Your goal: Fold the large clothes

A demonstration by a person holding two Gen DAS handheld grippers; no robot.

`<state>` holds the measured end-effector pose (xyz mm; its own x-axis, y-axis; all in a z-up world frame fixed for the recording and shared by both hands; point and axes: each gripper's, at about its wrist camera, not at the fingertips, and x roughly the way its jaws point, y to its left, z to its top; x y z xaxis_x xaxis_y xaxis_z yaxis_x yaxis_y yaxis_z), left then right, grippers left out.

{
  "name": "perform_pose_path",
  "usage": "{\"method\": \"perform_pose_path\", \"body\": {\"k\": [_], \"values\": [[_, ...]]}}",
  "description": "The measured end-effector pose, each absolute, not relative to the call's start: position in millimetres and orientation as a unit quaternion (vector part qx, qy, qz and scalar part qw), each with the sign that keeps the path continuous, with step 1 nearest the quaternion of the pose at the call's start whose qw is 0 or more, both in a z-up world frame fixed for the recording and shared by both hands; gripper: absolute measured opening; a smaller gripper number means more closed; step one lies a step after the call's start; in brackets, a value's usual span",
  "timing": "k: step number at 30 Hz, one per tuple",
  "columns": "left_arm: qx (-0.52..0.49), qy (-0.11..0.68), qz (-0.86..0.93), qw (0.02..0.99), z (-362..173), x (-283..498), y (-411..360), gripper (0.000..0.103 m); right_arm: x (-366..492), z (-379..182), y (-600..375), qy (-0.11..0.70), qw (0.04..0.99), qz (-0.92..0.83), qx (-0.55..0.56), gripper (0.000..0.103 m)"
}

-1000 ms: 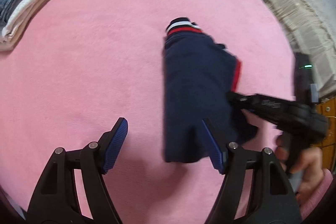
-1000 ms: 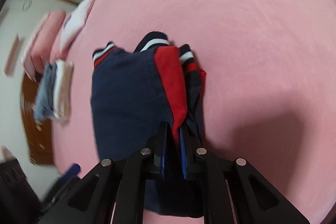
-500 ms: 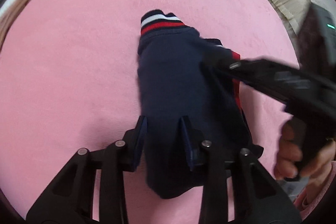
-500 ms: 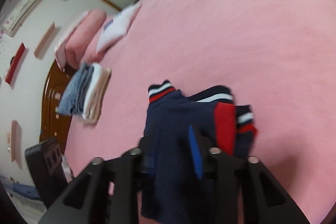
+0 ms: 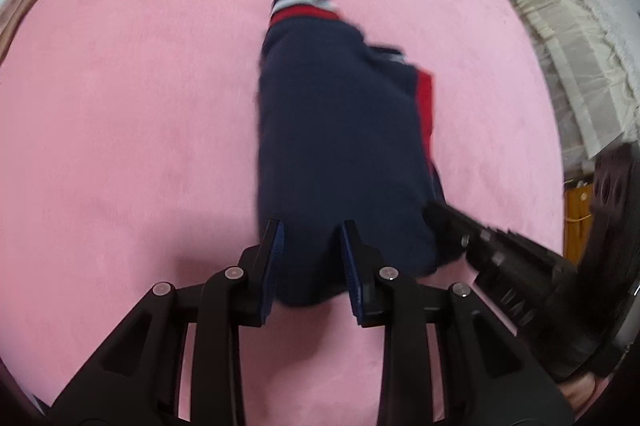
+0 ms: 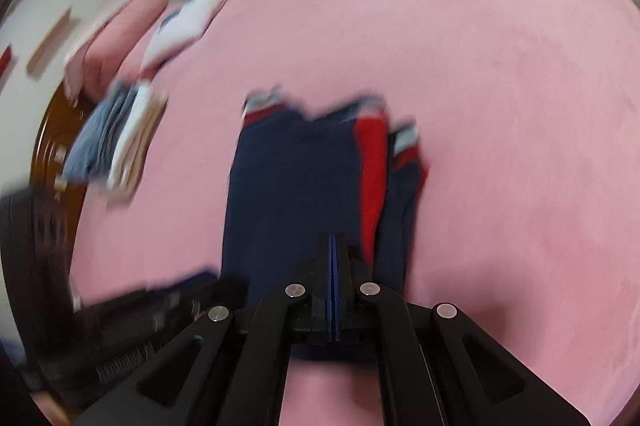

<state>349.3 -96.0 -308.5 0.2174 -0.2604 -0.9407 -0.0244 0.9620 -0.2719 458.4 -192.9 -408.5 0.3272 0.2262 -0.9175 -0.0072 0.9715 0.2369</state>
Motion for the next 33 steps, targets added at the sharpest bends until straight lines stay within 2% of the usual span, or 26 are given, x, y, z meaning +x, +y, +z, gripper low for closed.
{"method": "perform_pose_path", "body": {"k": [3,7,12,13,14,15,16,17,19,23,27,33], "values": [[-0.113,0.627,-0.067,0.768,-308,338,-100,0.026,433,-422,-198,0.584,0.805,0.047,0.093,0.0],[-0.096,0.618,-0.049,0.779,-295,330,-105,0.026,422,-413,-204,0.58,0.804,0.033,0.128,0.0],[-0.065,0.619,-0.025,0.782,-270,325,-106,0.027,420,-382,-189,0.595,0.798,0.029,0.094,0.009],[-0.064,0.618,-0.023,0.783,-266,324,-107,0.028,419,-371,-188,0.594,0.799,0.027,0.09,0.02],[-0.063,0.617,-0.019,0.784,-260,321,-107,0.032,418,-356,-202,0.591,0.802,0.023,0.087,0.037],[-0.062,0.615,-0.016,0.786,-255,318,-106,0.036,416,-346,-209,0.584,0.807,0.018,0.085,0.044],[-0.06,0.614,-0.014,0.787,-251,314,-102,0.044,414,-339,-209,0.577,0.813,0.016,0.081,0.051],[-0.057,0.612,-0.012,0.789,-246,309,-99,0.051,400,-324,-218,0.572,0.816,0.016,0.079,0.051],[-0.052,0.609,-0.01,0.792,-236,303,-94,0.055,394,-313,-223,0.57,0.818,0.015,0.077,0.052],[-0.069,0.603,-0.004,0.795,-220,294,-85,0.055,385,-298,-224,0.571,0.818,0.012,0.072,0.059],[-0.079,0.593,-0.002,0.801,-211,292,-80,0.057,377,-290,-227,0.569,0.819,0.02,0.072,0.059],[-0.085,0.602,-0.011,0.794,-225,297,-79,0.057,372,-293,-244,0.569,0.814,0.035,0.114,0.062]]}}
